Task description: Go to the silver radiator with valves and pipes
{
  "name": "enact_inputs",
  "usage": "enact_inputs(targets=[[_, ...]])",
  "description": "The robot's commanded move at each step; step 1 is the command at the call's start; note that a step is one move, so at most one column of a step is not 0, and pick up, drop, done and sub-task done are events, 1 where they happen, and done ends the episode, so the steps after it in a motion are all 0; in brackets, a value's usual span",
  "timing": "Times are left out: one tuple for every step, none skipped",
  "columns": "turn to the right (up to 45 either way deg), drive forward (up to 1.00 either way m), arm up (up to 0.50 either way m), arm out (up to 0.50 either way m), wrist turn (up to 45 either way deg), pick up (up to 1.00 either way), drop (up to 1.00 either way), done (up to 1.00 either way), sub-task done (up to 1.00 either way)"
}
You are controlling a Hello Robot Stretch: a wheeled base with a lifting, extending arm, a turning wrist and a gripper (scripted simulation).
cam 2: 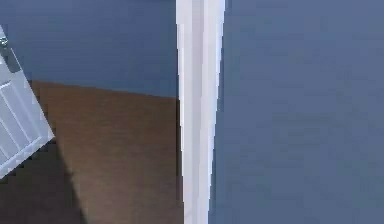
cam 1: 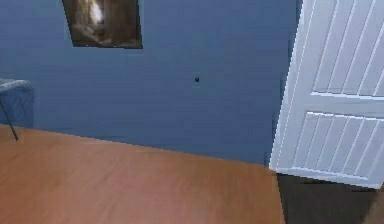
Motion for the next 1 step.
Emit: enact_inputs(targets=[[45.0,0.00,0.00,0.00,0.0,0.00,0.00,0.00,0.00]])
